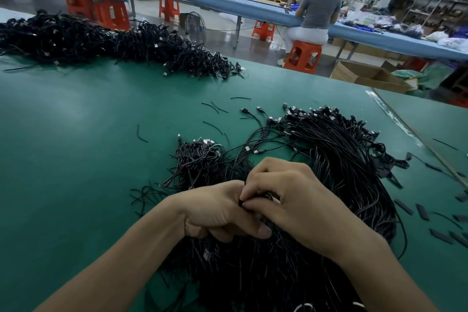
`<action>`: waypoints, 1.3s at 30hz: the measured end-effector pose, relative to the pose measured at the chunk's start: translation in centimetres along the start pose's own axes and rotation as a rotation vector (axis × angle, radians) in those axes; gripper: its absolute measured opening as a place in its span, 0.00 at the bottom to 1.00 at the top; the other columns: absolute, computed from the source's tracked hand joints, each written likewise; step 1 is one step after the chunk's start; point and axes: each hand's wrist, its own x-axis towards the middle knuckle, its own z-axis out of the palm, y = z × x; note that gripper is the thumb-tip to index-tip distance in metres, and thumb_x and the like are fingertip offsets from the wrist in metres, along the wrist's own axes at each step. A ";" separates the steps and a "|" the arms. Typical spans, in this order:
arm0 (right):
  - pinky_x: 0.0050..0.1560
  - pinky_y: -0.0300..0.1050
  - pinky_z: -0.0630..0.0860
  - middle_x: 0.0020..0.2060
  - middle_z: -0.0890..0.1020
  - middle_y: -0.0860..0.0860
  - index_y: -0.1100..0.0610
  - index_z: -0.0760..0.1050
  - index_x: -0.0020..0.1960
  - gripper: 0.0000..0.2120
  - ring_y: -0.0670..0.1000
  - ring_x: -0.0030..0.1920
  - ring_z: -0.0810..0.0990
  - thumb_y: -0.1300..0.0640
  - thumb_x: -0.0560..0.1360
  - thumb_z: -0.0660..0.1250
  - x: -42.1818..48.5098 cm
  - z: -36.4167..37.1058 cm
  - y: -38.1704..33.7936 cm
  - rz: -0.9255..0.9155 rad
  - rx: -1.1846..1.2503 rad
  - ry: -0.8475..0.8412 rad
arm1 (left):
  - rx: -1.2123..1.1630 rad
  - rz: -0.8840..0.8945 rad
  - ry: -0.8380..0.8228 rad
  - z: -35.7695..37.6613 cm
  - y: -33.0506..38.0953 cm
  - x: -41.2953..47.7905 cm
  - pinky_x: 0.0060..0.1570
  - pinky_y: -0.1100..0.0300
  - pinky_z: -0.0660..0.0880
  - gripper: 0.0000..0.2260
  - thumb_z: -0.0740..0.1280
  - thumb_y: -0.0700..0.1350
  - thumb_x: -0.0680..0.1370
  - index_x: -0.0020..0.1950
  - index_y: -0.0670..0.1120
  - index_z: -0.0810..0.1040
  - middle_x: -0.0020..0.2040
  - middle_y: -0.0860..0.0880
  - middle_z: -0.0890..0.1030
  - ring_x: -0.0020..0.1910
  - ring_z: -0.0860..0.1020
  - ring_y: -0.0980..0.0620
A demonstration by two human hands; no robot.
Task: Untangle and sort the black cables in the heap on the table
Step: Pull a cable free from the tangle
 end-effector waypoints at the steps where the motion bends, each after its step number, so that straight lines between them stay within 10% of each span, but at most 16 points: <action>1: 0.48 0.43 0.76 0.48 0.76 0.38 0.47 0.82 0.45 0.03 0.42 0.49 0.77 0.54 0.74 0.72 0.0 -0.1 -0.2 -0.022 -0.026 -0.005 | 0.010 -0.005 0.000 0.0 0.0 0.0 0.19 0.69 0.54 0.13 0.72 0.37 0.71 0.36 0.45 0.68 0.29 0.51 0.62 0.23 0.58 0.58; 20: 0.46 0.47 0.79 0.40 0.79 0.43 0.47 0.76 0.45 0.04 0.46 0.43 0.78 0.55 0.75 0.69 0.1 0.6 -1.0 0.223 -0.084 0.012 | 0.161 0.020 0.184 0.8 0.2 0.4 0.23 0.67 0.56 0.08 0.68 0.33 0.75 0.48 0.32 0.70 0.29 0.49 0.63 0.25 0.59 0.55; 31: 0.50 0.47 0.76 0.44 0.77 0.45 0.49 0.75 0.46 0.05 0.51 0.48 0.77 0.48 0.78 0.65 0.2 1.8 -1.8 0.427 -0.165 0.064 | 0.222 0.094 0.278 0.9 0.1 0.9 0.21 0.66 0.60 0.07 0.66 0.32 0.75 0.42 0.43 0.76 0.26 0.54 0.67 0.22 0.61 0.56; 39: 0.44 0.46 0.75 0.41 0.76 0.43 0.48 0.76 0.43 0.05 0.46 0.42 0.76 0.50 0.78 0.67 0.1 1.0 -0.9 0.320 -0.201 0.259 | -0.350 0.228 0.263 0.1 -0.6 0.7 0.33 0.62 0.76 0.06 0.72 0.38 0.75 0.51 0.44 0.80 0.40 0.47 0.80 0.36 0.78 0.53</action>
